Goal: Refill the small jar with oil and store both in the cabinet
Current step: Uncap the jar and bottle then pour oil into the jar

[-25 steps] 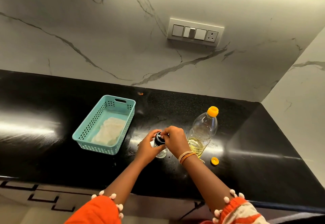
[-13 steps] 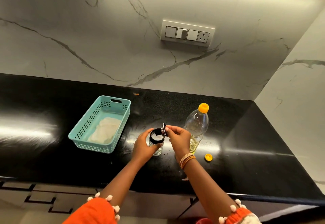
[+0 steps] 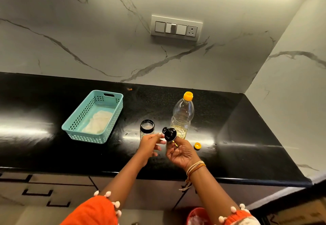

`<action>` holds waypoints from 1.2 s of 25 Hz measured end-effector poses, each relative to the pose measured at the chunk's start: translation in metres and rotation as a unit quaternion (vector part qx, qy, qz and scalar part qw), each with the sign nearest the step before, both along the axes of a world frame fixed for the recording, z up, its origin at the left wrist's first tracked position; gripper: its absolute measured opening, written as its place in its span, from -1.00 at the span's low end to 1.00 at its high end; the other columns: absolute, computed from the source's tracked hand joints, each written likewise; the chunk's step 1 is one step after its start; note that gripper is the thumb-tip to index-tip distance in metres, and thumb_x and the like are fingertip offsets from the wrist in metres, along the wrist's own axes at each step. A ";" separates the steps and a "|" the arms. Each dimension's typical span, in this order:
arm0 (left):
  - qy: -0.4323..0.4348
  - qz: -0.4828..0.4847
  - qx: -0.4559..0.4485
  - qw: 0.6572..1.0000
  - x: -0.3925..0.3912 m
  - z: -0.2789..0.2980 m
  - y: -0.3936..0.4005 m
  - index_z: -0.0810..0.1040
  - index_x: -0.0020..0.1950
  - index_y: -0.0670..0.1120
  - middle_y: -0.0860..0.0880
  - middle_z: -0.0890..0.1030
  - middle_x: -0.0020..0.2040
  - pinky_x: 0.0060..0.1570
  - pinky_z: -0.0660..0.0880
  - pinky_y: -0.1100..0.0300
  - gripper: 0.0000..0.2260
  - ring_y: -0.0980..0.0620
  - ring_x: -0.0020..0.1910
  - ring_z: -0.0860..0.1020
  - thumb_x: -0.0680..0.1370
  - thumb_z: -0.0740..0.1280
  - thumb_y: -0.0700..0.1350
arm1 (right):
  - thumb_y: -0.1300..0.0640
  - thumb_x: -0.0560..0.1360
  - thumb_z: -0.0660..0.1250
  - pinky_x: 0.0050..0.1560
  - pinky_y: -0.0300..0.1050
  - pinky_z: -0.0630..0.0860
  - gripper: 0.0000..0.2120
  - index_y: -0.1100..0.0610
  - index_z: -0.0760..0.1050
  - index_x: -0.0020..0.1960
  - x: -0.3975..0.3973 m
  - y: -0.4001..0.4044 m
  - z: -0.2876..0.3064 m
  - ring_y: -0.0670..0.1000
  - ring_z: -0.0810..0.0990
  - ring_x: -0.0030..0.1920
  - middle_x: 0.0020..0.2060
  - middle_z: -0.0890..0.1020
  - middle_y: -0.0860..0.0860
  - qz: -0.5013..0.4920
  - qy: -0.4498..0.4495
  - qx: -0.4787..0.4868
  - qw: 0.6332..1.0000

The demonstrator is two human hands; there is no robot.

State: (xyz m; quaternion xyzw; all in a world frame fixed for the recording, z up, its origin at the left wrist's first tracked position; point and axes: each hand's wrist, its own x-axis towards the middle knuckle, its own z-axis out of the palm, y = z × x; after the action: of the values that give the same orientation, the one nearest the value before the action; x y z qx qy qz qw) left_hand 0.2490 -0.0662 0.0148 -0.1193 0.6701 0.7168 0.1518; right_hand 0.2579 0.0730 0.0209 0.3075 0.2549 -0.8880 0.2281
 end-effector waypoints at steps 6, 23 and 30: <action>-0.089 -0.034 0.047 0.994 0.013 -0.016 0.036 0.60 -0.16 -0.10 -0.04 0.64 -0.26 -0.33 0.36 0.24 -0.90 0.09 -0.39 0.46 0.54 0.38 -0.13 | 0.18 0.43 0.33 -0.56 -0.33 0.43 -0.85 0.28 0.58 -0.19 0.025 0.035 -0.014 -0.10 0.51 -0.54 -0.38 0.63 0.08 0.009 -0.003 0.056 0.998; -0.016 -0.042 -0.218 0.975 -0.027 -0.068 0.068 0.61 0.00 -0.07 -0.08 0.66 -0.10 -0.32 0.46 0.20 -0.91 -0.03 -0.26 0.56 0.55 0.33 -0.12 | 0.33 0.49 0.30 -0.34 -0.11 0.52 -0.93 0.22 0.48 -0.15 -0.001 0.086 -0.055 0.05 0.59 -0.28 -0.24 0.58 0.14 -0.052 -0.076 0.399 0.912; 0.004 -0.040 -0.221 0.974 -0.026 -0.068 0.059 0.59 0.00 -0.07 -0.08 0.64 -0.02 -0.13 0.47 0.13 -0.92 -0.11 -0.02 0.60 0.54 0.33 -0.14 | 0.27 0.43 0.35 -0.45 -0.10 0.58 -0.91 0.23 0.49 -0.25 -0.004 0.091 -0.056 0.05 0.63 -0.36 -0.33 0.59 0.12 0.013 -0.064 0.564 0.823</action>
State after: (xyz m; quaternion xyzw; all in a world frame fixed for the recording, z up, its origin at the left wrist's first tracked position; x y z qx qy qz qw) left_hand 0.2226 -0.0070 -0.0536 -0.1199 0.8169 0.5446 0.1474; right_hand 0.2541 0.1642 -0.0347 0.4349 0.6999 -0.5650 0.0424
